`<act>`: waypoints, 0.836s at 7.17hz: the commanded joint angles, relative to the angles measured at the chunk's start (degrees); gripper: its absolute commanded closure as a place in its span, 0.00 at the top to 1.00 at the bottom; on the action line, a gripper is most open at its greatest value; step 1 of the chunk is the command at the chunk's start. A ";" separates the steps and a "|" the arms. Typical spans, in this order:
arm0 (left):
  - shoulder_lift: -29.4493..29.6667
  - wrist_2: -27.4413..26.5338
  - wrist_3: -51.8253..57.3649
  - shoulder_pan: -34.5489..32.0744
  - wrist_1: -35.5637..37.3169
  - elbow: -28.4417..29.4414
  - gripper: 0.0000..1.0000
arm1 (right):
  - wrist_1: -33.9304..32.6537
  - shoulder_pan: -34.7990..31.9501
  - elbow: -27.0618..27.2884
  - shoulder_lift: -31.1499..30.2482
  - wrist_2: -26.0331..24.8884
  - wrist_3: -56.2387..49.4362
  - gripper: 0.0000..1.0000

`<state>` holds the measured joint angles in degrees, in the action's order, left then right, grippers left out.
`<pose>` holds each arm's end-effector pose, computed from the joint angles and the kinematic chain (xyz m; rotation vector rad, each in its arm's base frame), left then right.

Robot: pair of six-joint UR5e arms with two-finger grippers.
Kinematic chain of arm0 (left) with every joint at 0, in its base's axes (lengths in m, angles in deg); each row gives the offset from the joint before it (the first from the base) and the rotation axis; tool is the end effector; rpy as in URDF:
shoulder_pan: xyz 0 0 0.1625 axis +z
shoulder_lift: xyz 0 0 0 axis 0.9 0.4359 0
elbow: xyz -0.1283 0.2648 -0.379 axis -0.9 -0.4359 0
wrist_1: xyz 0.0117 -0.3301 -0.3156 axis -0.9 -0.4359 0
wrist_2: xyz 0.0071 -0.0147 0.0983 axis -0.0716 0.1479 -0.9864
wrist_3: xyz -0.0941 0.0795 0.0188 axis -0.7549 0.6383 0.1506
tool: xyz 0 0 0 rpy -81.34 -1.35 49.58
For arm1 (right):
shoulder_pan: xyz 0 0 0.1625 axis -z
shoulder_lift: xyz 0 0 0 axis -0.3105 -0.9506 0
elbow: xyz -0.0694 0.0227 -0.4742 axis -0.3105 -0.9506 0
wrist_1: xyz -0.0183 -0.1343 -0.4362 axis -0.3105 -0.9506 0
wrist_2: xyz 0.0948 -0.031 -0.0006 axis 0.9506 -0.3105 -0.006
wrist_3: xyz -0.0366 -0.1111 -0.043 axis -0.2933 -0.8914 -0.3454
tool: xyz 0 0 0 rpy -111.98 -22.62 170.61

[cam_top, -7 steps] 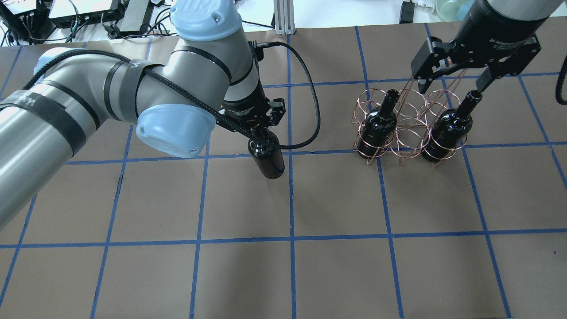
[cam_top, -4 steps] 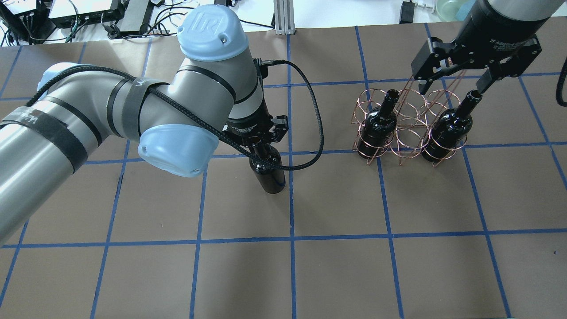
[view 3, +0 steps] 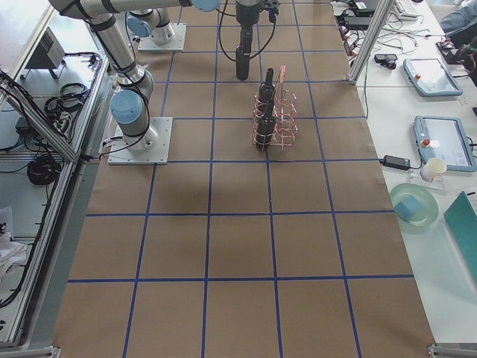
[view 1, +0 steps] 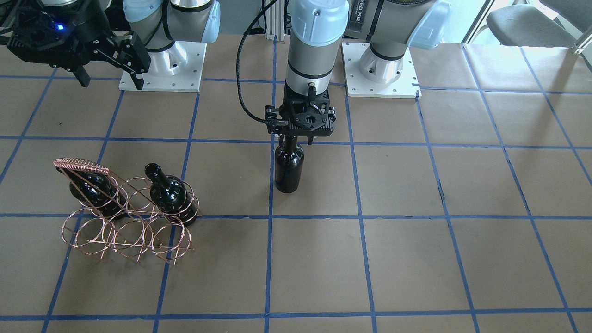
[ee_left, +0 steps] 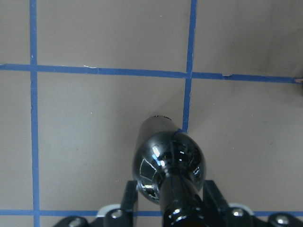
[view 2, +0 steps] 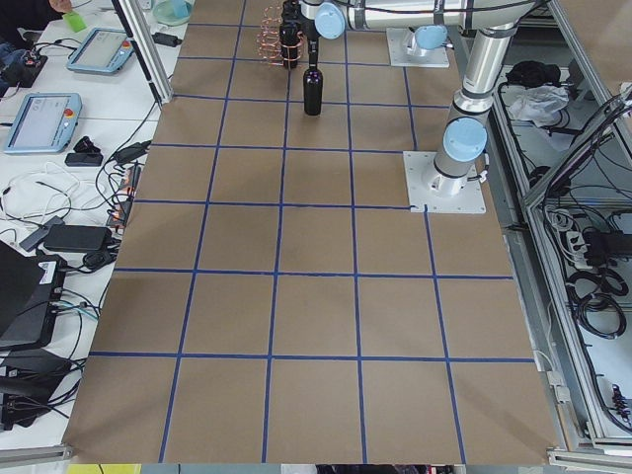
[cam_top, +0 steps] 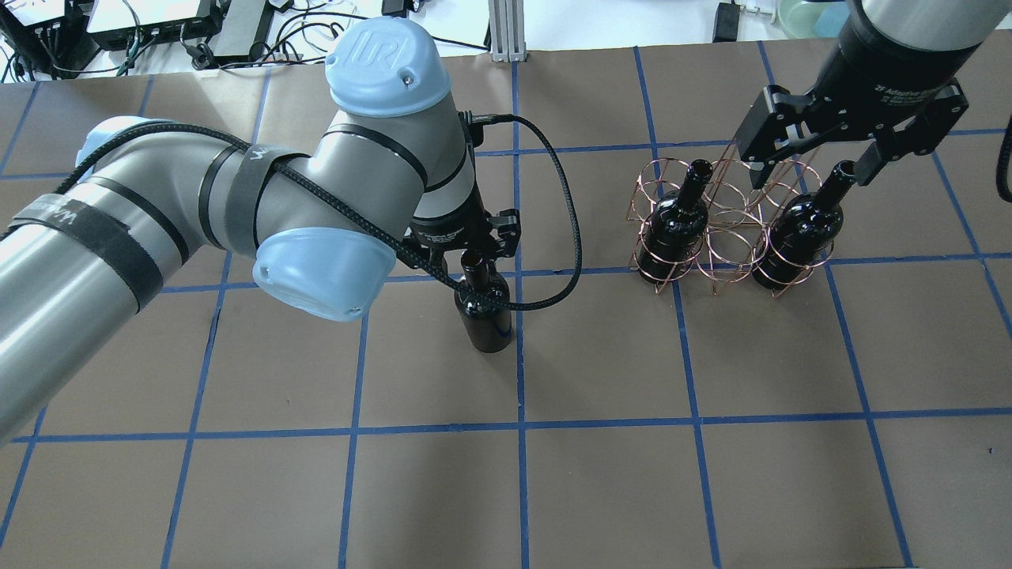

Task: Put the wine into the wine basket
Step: 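Set the bottle upright on the table and open the left gripper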

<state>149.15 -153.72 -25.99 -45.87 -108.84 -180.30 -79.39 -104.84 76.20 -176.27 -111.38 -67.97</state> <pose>-0.3305 -0.5005 0.4002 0.0928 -3.0829 0.0301 0.1027 -0.4976 0.5678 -0.0394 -3.1211 -0.0068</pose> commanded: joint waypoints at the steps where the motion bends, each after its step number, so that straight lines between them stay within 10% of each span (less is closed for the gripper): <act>1: -1.34 0.01 -0.02 0.60 -6.74 5.34 1.00 | -0.13 0.10 0.01 0.10 0.56 -0.05 1.00; 6: -1.43 0.79 14.24 17.52 -13.64 15.84 1.00 | 1.44 0.18 0.10 0.19 0.29 -1.88 1.00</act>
<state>147.66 -153.35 -18.33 -34.17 -122.72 -164.81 -78.68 -104.85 76.26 -176.20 -111.37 -68.42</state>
